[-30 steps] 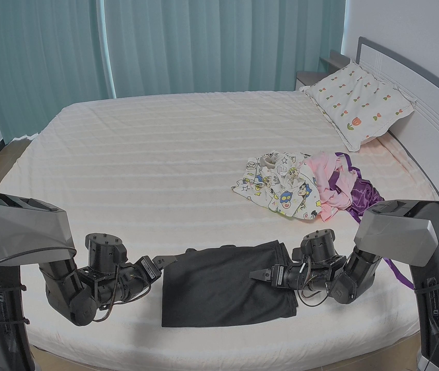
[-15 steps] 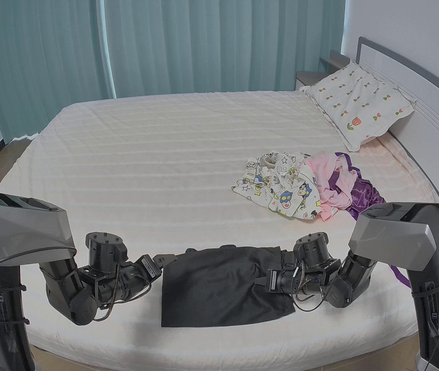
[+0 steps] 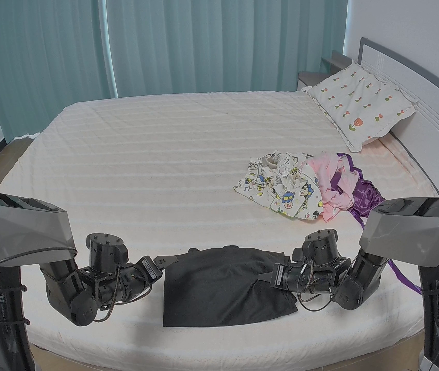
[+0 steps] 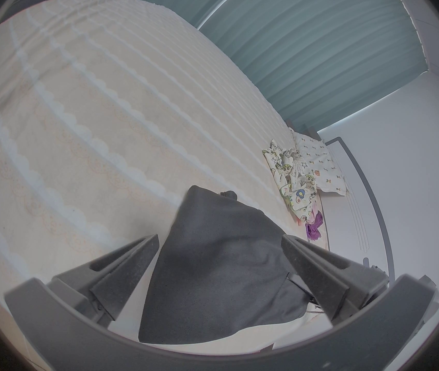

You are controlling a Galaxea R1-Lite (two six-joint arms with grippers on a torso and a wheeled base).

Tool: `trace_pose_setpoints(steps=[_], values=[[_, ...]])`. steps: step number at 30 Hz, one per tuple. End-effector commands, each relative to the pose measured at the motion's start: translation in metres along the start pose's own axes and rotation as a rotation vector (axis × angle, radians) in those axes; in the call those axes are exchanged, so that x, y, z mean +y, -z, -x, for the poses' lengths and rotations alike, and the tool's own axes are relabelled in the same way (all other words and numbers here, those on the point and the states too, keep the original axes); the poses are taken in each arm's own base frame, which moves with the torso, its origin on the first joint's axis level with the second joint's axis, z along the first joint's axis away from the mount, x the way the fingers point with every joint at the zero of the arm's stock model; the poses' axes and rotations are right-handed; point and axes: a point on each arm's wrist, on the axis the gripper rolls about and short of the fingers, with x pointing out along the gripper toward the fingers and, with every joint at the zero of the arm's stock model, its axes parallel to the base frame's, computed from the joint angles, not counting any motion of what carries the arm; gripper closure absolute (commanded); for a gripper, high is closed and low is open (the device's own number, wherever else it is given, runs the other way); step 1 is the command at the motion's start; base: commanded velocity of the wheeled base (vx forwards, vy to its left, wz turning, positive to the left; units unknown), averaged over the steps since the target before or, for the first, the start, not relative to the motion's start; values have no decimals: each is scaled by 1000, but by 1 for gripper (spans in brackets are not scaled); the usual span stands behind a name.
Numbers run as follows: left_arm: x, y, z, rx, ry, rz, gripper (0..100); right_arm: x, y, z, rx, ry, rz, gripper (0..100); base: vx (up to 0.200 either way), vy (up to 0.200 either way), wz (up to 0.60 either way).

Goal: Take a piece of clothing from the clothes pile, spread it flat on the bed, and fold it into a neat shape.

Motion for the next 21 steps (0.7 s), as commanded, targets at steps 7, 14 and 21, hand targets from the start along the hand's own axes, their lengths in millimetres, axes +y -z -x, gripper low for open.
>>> trace_pose_setpoints(steps=[7, 14, 21], values=[[-1, 2, 2, 5, 1, 0, 0, -7, 0, 12, -15, 21, -6, 100, 0, -200, 0], [-3, 4, 1, 10, 6, 10, 0, -16, -3, 21, -23, 44, -3, 100, 0, -200, 0], [-4, 6, 1, 19, 6, 7, 0, -22, -4, 27, -29, 62, -10, 100, 0, -200, 0]])
